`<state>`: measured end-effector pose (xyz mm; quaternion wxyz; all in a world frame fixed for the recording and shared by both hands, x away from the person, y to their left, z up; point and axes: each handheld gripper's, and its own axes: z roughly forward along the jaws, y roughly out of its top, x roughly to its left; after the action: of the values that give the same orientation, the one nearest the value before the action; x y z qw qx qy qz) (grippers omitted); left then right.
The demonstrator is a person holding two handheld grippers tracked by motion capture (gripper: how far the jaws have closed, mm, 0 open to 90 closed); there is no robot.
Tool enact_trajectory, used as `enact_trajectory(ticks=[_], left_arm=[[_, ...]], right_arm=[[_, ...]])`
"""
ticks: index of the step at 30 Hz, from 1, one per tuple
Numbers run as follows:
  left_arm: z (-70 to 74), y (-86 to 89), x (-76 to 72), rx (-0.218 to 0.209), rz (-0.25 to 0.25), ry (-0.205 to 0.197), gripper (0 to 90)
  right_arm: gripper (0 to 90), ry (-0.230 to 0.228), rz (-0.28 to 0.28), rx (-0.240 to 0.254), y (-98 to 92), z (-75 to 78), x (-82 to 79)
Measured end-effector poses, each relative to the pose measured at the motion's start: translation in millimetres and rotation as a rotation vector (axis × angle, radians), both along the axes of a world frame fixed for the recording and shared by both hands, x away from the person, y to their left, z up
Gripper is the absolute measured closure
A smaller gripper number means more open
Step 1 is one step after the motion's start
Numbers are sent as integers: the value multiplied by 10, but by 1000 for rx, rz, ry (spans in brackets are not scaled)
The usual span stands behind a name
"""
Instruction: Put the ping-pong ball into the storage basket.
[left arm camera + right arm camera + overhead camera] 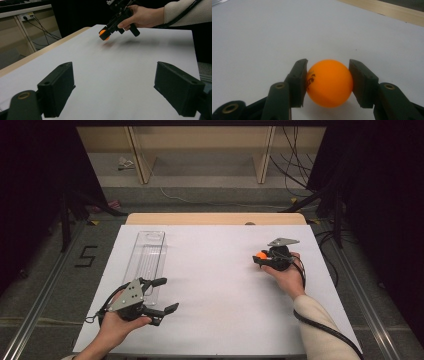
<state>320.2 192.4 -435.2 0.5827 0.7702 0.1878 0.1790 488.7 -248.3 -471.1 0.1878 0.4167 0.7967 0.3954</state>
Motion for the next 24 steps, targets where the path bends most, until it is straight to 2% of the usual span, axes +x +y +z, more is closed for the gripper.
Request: enact_trajectory(ticks=[24], left_arm=[[0, 1, -1, 1, -2, 0, 158]], right_arm=[[512, -33, 4, 13, 43, 106, -24]])
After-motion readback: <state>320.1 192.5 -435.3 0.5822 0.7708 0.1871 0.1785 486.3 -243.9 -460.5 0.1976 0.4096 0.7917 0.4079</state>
